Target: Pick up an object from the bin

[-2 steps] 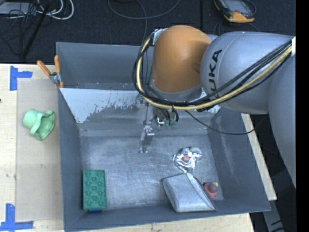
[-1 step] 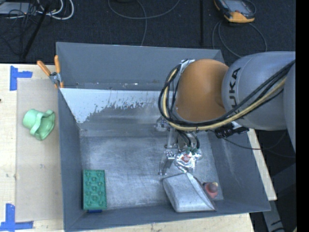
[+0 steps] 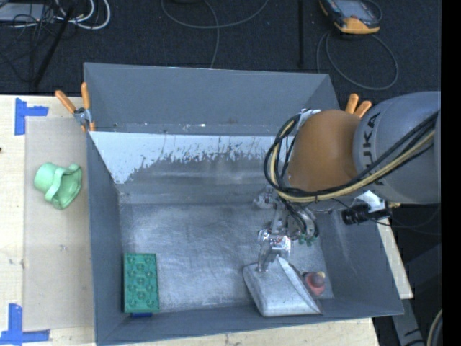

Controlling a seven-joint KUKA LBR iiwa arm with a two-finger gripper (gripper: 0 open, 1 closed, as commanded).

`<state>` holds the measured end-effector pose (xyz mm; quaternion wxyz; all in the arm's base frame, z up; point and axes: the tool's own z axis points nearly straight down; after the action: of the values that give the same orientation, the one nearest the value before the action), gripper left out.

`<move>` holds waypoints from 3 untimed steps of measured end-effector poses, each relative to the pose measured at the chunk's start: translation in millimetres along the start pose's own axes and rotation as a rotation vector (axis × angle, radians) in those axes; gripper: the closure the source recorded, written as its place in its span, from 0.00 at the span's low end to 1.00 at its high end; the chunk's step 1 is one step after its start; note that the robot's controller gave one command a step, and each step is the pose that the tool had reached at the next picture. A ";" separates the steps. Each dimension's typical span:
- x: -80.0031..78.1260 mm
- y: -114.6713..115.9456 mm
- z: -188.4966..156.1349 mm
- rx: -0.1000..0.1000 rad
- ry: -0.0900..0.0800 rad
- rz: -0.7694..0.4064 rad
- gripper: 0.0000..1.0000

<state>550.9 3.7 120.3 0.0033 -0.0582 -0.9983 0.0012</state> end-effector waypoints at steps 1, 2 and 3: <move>30.1 -75.3 20.9 -0.020 -0.046 0.440 0.00; 42.5 -79.0 31.2 -0.004 -0.007 0.436 1.00; 72.6 -46.5 0.0 -0.004 -0.008 0.012 1.00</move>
Offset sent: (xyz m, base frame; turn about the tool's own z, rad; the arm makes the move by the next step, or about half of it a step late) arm -0.0521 -0.0737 -0.0304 0.4341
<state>473.4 -34.0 120.9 -0.0009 -0.0642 -0.9979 -0.0004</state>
